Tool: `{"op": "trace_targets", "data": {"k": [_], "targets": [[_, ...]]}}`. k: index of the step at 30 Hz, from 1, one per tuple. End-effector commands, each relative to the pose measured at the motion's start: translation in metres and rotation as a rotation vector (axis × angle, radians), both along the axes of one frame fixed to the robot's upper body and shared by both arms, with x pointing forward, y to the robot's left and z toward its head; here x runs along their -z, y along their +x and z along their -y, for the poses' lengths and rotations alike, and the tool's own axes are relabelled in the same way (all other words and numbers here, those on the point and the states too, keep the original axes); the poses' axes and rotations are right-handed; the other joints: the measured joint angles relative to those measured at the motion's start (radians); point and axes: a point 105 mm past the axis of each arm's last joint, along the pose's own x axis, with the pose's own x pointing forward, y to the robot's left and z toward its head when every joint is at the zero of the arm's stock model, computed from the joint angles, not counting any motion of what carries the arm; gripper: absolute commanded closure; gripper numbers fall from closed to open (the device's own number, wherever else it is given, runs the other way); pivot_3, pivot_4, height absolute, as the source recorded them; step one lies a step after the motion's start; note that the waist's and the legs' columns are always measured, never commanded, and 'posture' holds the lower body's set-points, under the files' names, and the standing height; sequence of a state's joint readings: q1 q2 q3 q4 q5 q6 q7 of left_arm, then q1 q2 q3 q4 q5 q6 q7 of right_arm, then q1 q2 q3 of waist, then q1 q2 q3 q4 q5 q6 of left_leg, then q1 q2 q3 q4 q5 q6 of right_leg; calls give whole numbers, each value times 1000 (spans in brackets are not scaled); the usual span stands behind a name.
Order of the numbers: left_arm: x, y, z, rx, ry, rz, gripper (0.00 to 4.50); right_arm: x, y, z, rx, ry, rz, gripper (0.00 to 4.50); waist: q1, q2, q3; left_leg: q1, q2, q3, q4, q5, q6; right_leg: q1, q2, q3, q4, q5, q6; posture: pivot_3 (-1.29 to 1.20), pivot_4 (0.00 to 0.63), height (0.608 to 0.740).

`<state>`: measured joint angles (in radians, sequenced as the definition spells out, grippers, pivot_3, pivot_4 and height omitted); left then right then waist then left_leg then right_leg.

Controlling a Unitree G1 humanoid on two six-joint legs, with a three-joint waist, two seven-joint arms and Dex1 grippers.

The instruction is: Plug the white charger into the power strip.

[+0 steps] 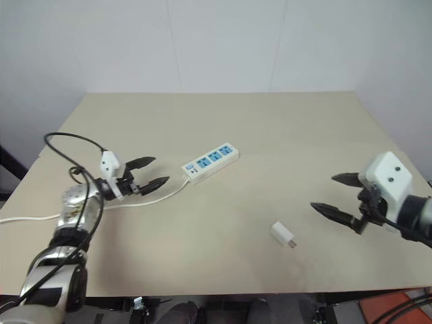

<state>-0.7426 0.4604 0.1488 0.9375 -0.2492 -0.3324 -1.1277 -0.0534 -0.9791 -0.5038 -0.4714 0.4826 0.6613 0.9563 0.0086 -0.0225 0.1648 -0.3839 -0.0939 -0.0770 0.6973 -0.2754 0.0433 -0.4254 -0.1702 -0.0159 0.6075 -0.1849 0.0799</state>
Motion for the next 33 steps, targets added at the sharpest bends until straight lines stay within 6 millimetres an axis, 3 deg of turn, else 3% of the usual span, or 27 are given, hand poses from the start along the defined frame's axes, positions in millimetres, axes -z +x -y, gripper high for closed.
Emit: {"op": "trace_targets", "data": {"k": [1, 7, 18, 23, 27, 33], "targets": [[-1, 10, 12, -10, -7, 18, 20, -10, 5, -22, -20, 31, 69, 0, 2, -1, 0, -1, 0, 0, 0, 1, -2, -1, 0, 0, 0, 0, 0, 0, 150, 740], [8, 21, 46, 16, 18, -19, 20, -8, 6, -53, -42, 92, 98, 0, 4, -2, 1, -4, 0, 0, 3, 1, -1, -1, 0, -1, 2, 1, 1, 0, 150, 740], [24, 34, 83, -64, 36, -89, 20, -1, 7, -63, 2, 125, 100, 0, 4, -2, 1, -3, 0, 0, 5, -2, 3, 0, 1, 0, 2, 1, 1, 0, 150, 740], [24, 41, 85, -130, -65, -147, 20, 0, 9, -67, 1, 131, 100, 0, 6, -2, 1, -2, 0, 0, 5, -2, 4, 1, 1, 0, 1, 1, 2, 0, 150, 740], [39, 36, 84, -117, 70, -148, 20, -1, 10, -67, 3, 136, 104, 0, 5, -2, 1, -2, 0, 0, 5, -2, 4, 1, 1, 0, 2, 1, 2, 0, 150, 740], [43, 35, 81, -123, 64, -158, 20, 1, 12, -70, -3, 143, 98, 0, 4, -2, 1, 0, 0, 0, 5, -3, 5, 2, 1, 0, 1, 1, 2, 0, 150, 740]]}}
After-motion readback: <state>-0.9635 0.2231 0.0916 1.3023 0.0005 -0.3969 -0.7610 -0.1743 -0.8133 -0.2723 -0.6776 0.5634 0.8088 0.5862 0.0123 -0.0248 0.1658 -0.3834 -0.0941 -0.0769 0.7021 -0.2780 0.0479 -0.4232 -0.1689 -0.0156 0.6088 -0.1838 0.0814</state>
